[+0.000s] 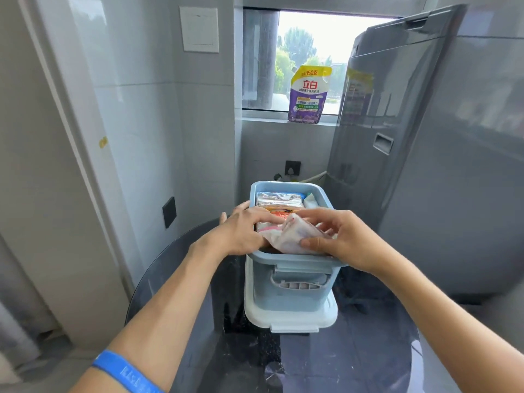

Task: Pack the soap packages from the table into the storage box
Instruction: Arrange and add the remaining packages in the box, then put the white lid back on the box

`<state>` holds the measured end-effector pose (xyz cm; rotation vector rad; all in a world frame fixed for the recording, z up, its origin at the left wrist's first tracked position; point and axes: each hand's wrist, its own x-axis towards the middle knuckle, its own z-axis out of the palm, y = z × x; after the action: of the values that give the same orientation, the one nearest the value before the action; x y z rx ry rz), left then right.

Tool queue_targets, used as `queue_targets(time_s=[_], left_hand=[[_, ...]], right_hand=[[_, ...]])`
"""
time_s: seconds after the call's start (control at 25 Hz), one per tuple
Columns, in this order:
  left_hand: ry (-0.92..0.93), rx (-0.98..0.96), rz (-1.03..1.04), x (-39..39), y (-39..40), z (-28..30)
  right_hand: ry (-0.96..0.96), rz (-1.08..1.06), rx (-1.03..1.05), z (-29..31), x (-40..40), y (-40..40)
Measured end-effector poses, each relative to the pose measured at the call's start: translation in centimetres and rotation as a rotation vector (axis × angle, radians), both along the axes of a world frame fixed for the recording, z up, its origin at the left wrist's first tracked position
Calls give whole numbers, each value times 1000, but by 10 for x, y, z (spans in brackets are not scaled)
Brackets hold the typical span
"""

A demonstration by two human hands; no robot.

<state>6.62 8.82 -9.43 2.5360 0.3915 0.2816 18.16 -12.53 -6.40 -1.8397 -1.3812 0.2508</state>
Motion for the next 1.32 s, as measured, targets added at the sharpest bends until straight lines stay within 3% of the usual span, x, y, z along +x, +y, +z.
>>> queue_targets(time_s=[0.16,0.32,0.44,0.64,0.72,0.8,0.88,0.96,1.0,1.32], left_hand=[[36,-195,-129,-5,5,8],[-66,-357,-138,-6,1,9],[-121,-334,-84,-4,-4,5],[-128,-312,-16,-6,-14,-1],[-177,-379,31,-9,-19,-2],[-232,-537,155,-12,-26,-7],[-287,-797,321,-12,-29,-10],[-302,-1082,374,-4,-29,-13],[-312,-1180,363,-3,-29,-13],[-390,-1477,324,-10,-25,-10]], right_hand=[[-208,-10,-192,3,9,-6],[-324,-21,-22,-12,-9,-1],[-422,-65,34,-30,-23,2],[-531,-151,-103,-34,-35,-7],[-360,-248,80,-42,-36,-15],[-117,-495,294,-52,-25,-22],[266,-639,222,-54,-11,-21],[669,-587,156,-58,0,-17],[770,-526,164,-59,0,-14],[842,-325,363,-49,-4,0]])
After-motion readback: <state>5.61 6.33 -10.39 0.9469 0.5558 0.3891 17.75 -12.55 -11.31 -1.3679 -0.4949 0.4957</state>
